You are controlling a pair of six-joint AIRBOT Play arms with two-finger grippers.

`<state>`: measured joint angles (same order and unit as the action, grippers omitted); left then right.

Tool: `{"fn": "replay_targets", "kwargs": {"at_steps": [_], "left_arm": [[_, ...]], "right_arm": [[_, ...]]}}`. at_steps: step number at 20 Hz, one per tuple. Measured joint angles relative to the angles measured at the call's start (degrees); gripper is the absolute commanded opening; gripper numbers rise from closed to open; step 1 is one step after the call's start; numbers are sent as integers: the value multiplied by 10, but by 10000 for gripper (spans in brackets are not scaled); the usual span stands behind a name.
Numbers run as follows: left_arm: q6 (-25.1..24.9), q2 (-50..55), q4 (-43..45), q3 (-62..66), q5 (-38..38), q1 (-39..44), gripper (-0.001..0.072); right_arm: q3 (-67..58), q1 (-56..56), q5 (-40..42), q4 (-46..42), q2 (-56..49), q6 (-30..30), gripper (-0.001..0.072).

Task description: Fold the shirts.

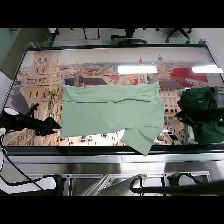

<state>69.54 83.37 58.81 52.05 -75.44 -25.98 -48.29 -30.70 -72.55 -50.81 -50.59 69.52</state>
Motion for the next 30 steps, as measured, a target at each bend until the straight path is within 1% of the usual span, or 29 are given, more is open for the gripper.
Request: {"fn": "replay_targets", "kwargs": {"at_steps": [5, 10, 13, 16, 17, 18, 22, 23, 24, 27, 28, 29, 30], "left_arm": [[-35, -8, -61, -59, 57, -2, 480], [-43, -9, -83, -70, 81, -2, 480], [-47, -8, -73, -47, 83, -9, 480], [-49, -8, -75, -10, 44, -26, 480], [-49, -8, -74, 0, 33, -34, 480], [-49, -8, -74, 7, 24, -40, 480], [-50, 7, -73, 13, 13, -50, 480], [-50, 15, -73, 7, 16, -47, 480], [-50, 25, -73, 1, 22, -42, 481], [-51, 55, -86, -13, 28, -17, 479], [-51, 64, -89, -13, 27, -6, 418], [-52, 74, -89, -11, 29, 7, 218], [-54, 82, -86, -8, 33, 19, 85]], "right_arm": [[116, 0, 16, 0, 16, 8, 498], [178, 47, 56, 40, 2, -4, 497], [189, 103, 75, 87, -25, -12, 494], [192, 152, 98, 132, -52, -32, 487], [193, 164, 104, 143, -59, -36, 459], [194, 172, 110, 150, -64, -40, 414], [195, 187, 121, 163, -75, -49, 414], [195, 189, 122, 165, -76, -49, 396], [195, 190, 124, 166, -76, -51, 336], [195, 192, 128, 164, -77, -52, 337], [195, 192, 129, 163, -76, -52, 337], [193, 192, 129, 162, -75, -52, 337], [193, 190, 130, 160, -72, -52, 336]]}}
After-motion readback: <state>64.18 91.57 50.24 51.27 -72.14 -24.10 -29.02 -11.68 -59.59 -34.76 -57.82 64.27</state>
